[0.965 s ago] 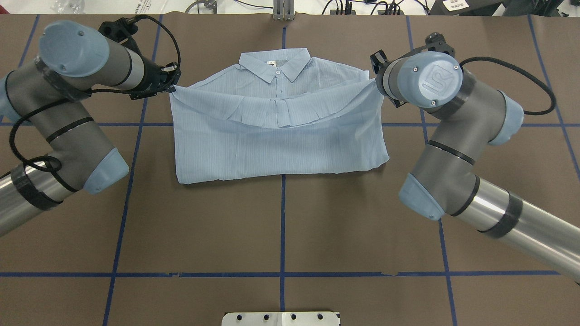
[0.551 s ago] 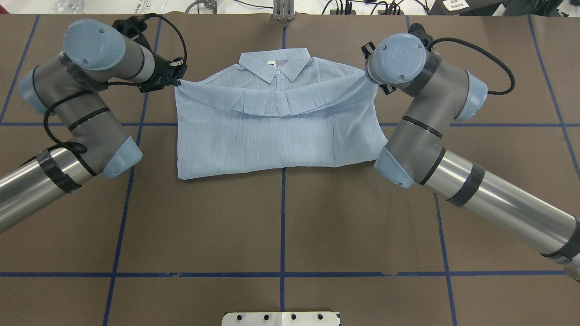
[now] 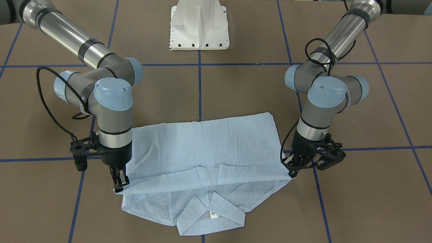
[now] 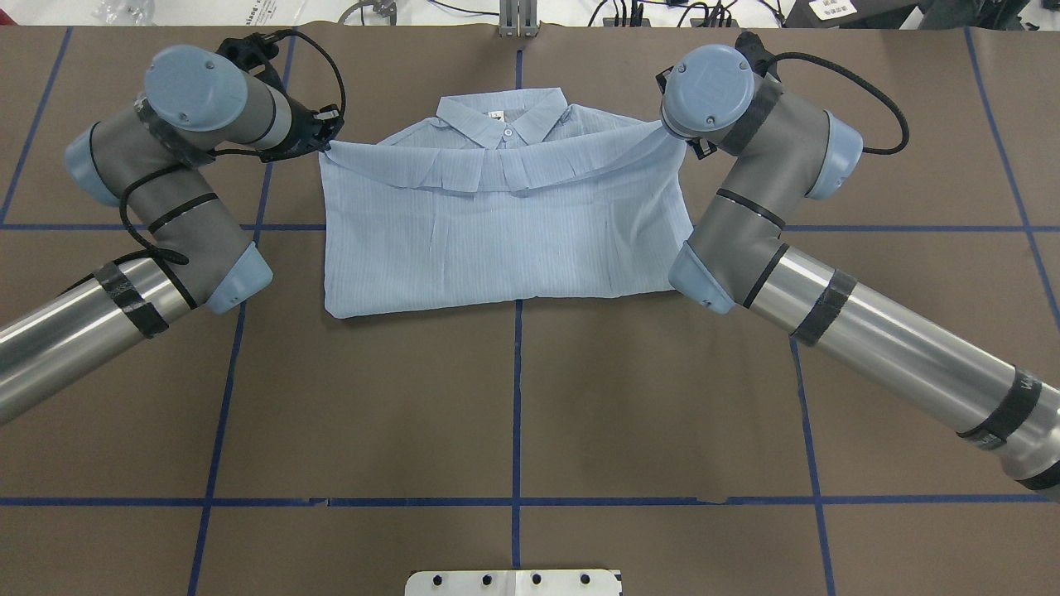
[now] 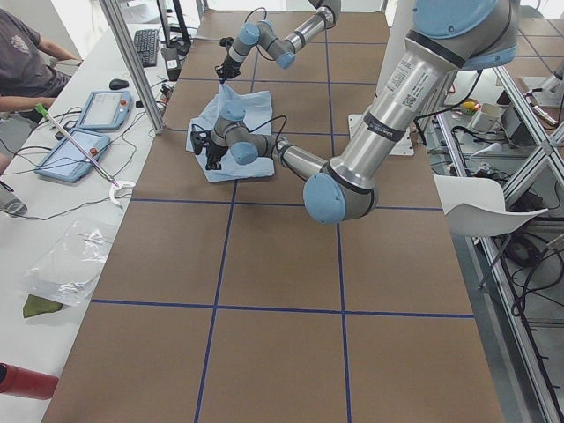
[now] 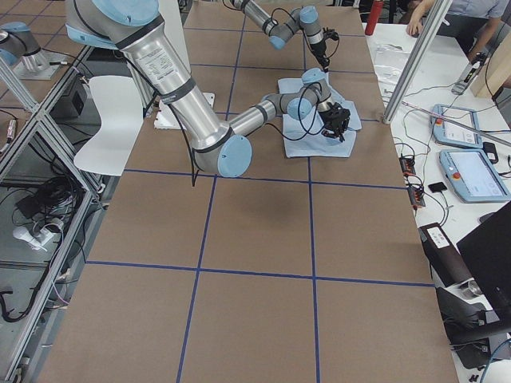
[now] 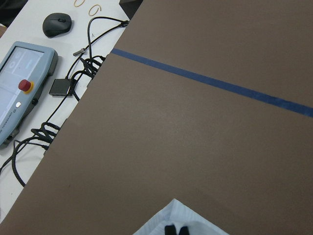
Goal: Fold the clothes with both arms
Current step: 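Lift the hem with both grippers and fold it toward the collar, then release the hem and lower the right gripper to the folded shirt's side edge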
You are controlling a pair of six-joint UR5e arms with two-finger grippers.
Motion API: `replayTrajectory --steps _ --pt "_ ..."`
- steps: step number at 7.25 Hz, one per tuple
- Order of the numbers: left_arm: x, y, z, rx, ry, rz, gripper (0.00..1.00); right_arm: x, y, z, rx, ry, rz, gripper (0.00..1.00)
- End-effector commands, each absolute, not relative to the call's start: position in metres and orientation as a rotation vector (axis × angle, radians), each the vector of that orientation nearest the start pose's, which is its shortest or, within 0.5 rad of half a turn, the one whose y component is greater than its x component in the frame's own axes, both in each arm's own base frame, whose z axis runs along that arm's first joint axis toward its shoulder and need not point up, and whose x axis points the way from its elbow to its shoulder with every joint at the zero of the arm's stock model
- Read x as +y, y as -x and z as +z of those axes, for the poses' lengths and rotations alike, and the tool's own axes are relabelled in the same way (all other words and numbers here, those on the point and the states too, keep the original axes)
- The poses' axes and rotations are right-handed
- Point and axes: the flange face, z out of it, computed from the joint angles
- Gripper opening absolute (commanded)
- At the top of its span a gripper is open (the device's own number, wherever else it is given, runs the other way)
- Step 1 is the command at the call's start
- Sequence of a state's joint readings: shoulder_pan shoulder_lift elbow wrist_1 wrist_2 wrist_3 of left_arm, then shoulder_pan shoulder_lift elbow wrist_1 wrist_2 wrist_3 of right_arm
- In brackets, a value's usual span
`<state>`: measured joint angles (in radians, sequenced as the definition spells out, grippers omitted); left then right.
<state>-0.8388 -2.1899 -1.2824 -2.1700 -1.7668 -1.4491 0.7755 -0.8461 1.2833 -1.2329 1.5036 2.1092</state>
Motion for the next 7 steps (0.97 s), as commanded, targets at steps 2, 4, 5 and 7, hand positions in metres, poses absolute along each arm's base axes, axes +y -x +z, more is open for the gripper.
replayTrajectory --steps 2,4,5,7 --pt "-0.643 -0.427 0.369 0.904 -0.263 -0.571 0.00 -0.655 0.466 0.326 -0.830 -0.169 1.270 0.00" --pt "-0.641 -0.431 0.372 0.901 -0.258 -0.567 0.02 -0.656 0.468 0.336 -0.809 -0.167 1.270 0.00" --pt "-0.641 -0.431 0.376 0.898 -0.256 -0.567 0.08 -0.656 0.470 0.334 -0.813 -0.167 1.266 0.20" --pt "-0.641 -0.429 0.375 0.922 -0.267 -0.565 0.42 -0.657 0.471 0.323 -0.828 -0.169 1.264 0.61"
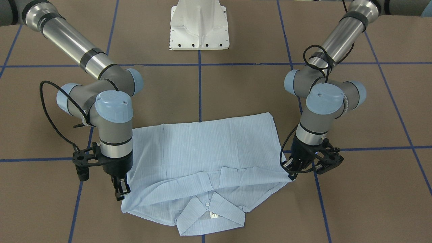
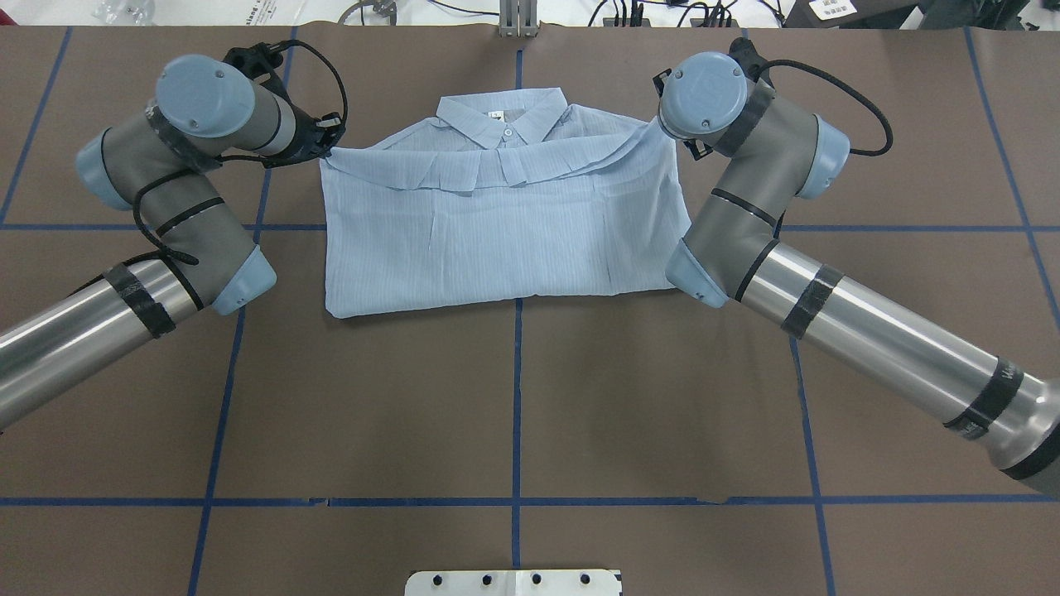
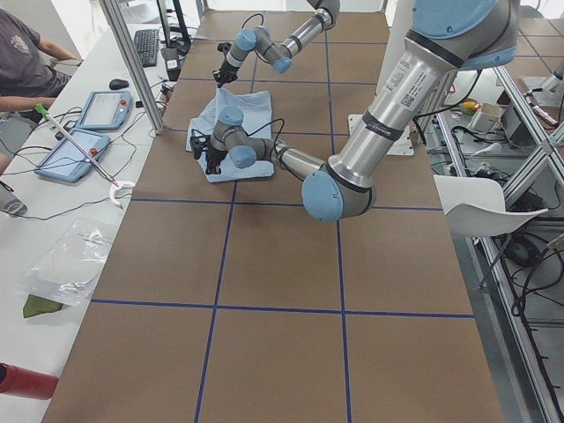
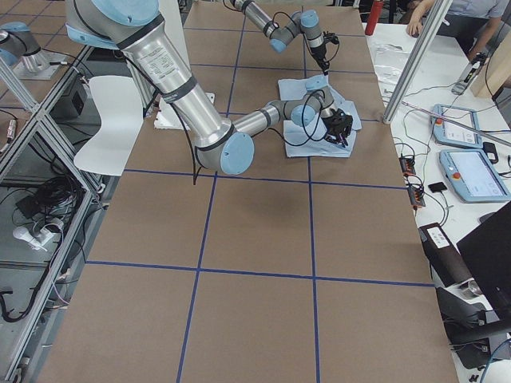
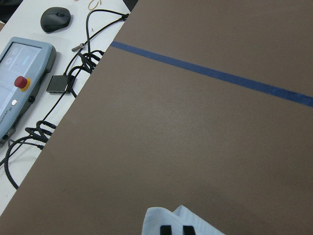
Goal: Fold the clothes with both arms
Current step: 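Release the hem and lower the right gripper to the folded shirt's side edge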
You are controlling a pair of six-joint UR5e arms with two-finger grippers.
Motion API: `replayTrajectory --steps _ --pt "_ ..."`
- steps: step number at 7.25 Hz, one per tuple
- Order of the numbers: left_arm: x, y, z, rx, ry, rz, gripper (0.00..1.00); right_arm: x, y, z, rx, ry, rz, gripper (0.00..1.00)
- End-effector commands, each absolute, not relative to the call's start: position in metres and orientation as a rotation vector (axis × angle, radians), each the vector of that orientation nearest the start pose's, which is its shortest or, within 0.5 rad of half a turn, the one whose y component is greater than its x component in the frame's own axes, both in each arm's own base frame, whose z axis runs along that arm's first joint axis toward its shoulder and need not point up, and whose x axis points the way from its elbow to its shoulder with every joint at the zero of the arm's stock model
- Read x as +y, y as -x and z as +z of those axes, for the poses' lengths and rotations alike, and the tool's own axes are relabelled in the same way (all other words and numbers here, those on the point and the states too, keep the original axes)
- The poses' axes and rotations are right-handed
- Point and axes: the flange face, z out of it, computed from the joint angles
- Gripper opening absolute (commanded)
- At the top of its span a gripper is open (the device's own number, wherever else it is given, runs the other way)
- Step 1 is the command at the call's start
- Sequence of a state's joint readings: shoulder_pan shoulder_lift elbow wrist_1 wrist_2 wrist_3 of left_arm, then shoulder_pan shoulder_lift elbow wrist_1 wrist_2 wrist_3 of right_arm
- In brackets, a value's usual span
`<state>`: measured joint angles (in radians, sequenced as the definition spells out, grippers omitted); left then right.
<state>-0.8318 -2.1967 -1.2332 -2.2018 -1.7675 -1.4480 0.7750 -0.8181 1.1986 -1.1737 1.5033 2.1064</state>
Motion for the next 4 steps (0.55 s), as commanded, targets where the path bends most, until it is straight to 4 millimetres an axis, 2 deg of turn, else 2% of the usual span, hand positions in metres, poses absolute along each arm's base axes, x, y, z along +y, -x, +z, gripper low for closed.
replayTrajectory --steps 1,2,3,4 --pt "-0.641 -0.427 0.369 0.932 -0.270 -0.563 0.53 -0.657 0.470 0.320 -0.835 -0.169 1.264 0.63" --pt "-0.641 -0.424 0.365 0.940 -0.273 -0.562 0.59 -0.653 0.466 0.306 -0.865 -0.165 1.251 0.63" --pt "-0.639 -0.413 0.348 0.966 -0.291 -0.563 0.59 -0.632 0.451 0.300 -0.909 -0.120 1.224 0.63" --pt "-0.638 -0.410 0.348 0.966 -0.293 -0.566 0.59 -0.582 0.440 0.315 -0.944 -0.092 1.180 0.66"
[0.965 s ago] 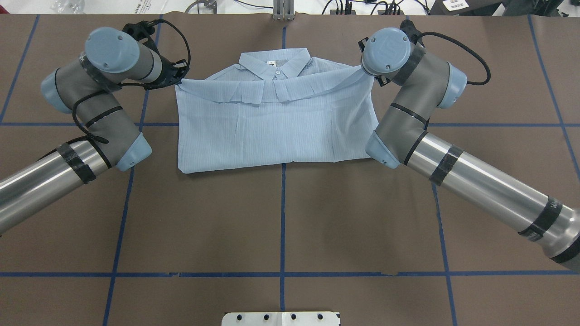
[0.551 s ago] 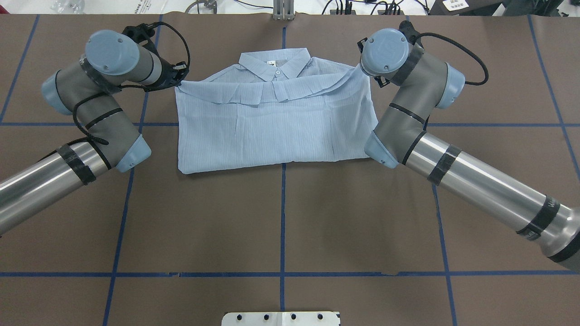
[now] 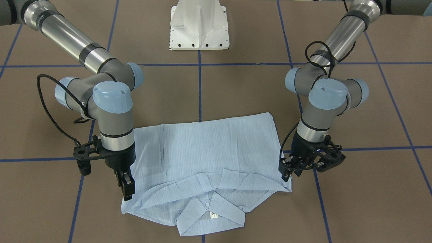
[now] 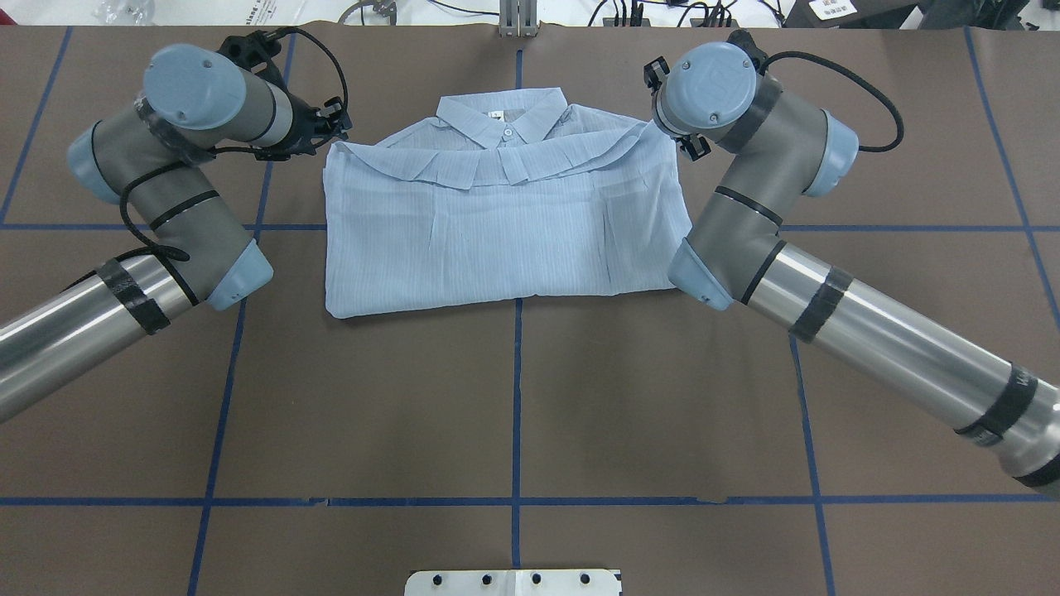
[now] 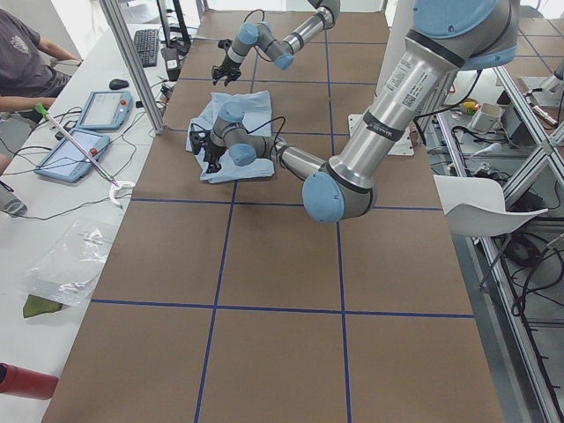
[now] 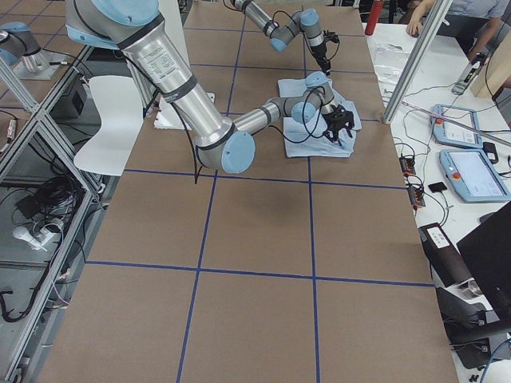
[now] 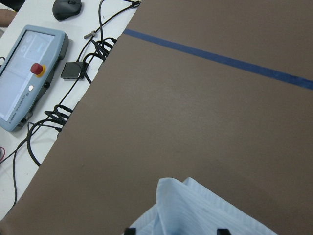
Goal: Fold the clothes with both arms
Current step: 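Release the hem and lower the right gripper to the folded shirt's side edge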
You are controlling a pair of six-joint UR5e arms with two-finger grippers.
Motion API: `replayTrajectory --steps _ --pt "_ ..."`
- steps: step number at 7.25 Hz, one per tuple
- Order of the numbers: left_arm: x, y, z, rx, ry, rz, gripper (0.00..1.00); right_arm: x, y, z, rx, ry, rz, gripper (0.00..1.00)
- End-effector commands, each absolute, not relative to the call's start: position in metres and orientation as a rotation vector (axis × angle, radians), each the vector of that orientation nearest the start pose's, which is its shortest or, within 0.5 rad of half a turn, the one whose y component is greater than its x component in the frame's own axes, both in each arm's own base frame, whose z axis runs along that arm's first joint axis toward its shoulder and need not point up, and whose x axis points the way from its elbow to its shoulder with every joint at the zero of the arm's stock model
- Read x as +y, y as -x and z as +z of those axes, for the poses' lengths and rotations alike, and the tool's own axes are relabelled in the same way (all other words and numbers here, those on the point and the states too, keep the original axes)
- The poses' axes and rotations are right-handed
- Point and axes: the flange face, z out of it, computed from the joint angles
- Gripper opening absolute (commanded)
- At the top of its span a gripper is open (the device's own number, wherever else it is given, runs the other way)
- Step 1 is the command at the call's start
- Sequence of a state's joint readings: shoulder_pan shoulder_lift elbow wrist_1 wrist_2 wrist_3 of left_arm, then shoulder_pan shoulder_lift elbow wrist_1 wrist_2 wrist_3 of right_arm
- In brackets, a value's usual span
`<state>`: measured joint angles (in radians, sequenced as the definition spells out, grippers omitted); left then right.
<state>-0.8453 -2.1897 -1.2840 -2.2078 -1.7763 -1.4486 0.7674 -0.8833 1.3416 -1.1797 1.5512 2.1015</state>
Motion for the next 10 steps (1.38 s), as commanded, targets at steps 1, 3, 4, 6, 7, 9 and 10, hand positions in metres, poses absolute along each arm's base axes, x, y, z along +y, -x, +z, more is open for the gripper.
replayTrajectory --steps 1,3,4,6,7,9,10 --pt "-0.636 -0.408 0.349 0.967 -0.293 -0.567 0.59 -0.545 0.437 0.325 -0.957 -0.074 1.149 0.68" --pt "-0.633 -0.406 0.355 0.962 -0.290 -0.569 0.59 -0.498 0.445 0.357 -0.925 -0.049 1.101 0.70" --pt "-0.633 -0.406 0.355 0.962 -0.291 -0.571 0.59 -0.484 0.442 0.357 -0.933 -0.034 1.083 0.70" --pt "-0.633 -0.407 0.356 0.961 -0.289 -0.570 0.59 -0.463 0.440 0.371 -0.917 -0.022 1.062 0.71" --pt "-0.633 -0.407 0.356 0.960 -0.291 -0.569 0.59 -0.454 0.454 0.382 -0.895 -0.023 1.048 0.70" --pt "-0.633 -0.407 0.357 0.957 -0.289 -0.571 0.59 -0.453 0.459 0.385 -0.888 -0.022 1.040 0.70" --pt "-0.633 -0.407 0.358 0.957 -0.290 -0.572 0.59 -0.453 0.459 0.387 -0.884 -0.023 1.041 0.70"
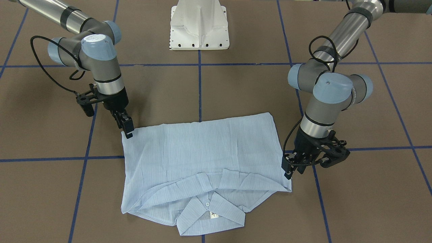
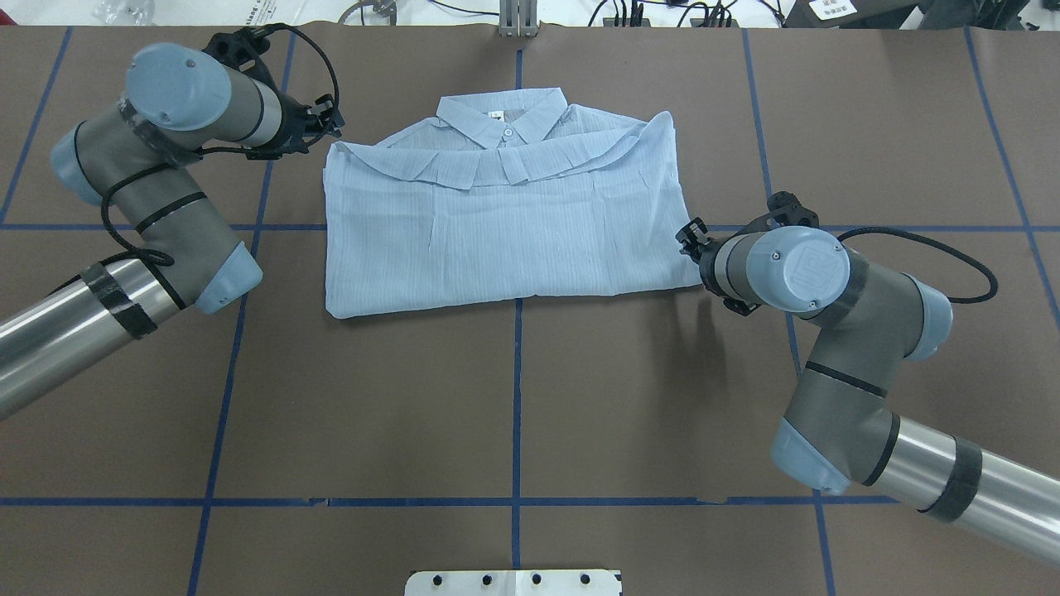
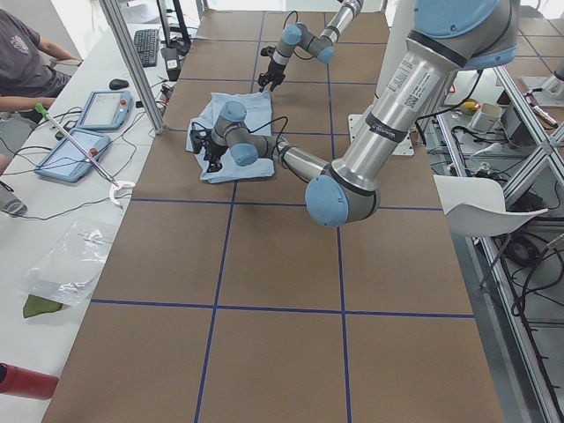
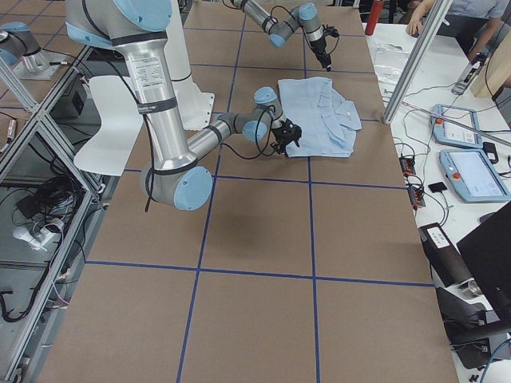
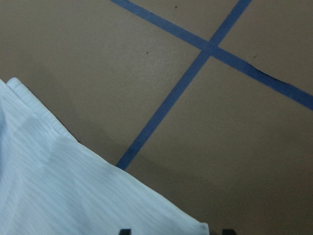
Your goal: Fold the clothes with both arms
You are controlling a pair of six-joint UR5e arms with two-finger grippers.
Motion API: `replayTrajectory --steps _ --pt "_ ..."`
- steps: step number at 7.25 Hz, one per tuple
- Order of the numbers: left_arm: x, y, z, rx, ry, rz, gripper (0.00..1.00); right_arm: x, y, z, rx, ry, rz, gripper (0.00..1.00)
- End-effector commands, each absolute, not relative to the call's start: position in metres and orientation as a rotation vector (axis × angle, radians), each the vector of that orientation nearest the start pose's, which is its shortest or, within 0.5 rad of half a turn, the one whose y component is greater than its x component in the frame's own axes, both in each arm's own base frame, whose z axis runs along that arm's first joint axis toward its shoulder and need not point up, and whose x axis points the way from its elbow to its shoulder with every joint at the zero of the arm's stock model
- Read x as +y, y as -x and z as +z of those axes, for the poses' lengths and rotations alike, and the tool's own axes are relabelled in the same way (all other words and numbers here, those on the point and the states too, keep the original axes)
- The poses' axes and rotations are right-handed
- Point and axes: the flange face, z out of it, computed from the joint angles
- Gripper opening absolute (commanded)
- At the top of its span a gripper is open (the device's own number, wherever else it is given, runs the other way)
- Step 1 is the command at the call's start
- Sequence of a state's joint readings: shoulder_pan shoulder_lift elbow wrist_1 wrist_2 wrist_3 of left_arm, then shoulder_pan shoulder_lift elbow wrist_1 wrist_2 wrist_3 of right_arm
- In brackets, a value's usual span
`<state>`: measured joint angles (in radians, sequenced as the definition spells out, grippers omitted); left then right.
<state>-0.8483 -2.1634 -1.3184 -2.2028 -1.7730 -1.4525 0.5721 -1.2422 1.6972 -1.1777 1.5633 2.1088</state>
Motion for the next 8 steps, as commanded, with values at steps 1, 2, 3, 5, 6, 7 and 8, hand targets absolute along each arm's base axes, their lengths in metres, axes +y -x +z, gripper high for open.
replayTrajectory --steps 1,2,3,5,6,7,8 --pt "-0.633 -0.407 0.357 0.957 -0.289 -0.571 0.59 -0.453 0.459 0.387 -0.883 -0.023 1.043 0.69" --pt "-0.633 -0.407 0.357 0.957 -0.289 -0.571 0.59 -0.453 0.460 0.390 -0.878 -0.023 1.042 0.67" --pt "-0.633 -0.407 0.358 0.957 -0.290 -0.572 0.59 -0.453 0.460 0.390 -0.877 -0.023 1.044 0.62" --pt "-0.633 -0.407 0.357 0.957 -0.289 -0.571 0.59 -0.454 0.460 0.389 -0.878 -0.023 1.047 0.40" --pt "-0.633 -0.407 0.357 0.958 -0.288 -0.570 0.59 -0.454 0.459 0.388 -0.882 -0.024 1.047 0.00" --pt "-0.633 -0.407 0.357 0.957 -0.289 -0.571 0.59 -0.453 0.459 0.383 -0.893 -0.024 1.045 0.00" --pt "-0.633 -0.407 0.357 0.959 -0.288 -0.570 0.59 -0.453 0.458 0.379 -0.899 -0.025 1.044 0.00"
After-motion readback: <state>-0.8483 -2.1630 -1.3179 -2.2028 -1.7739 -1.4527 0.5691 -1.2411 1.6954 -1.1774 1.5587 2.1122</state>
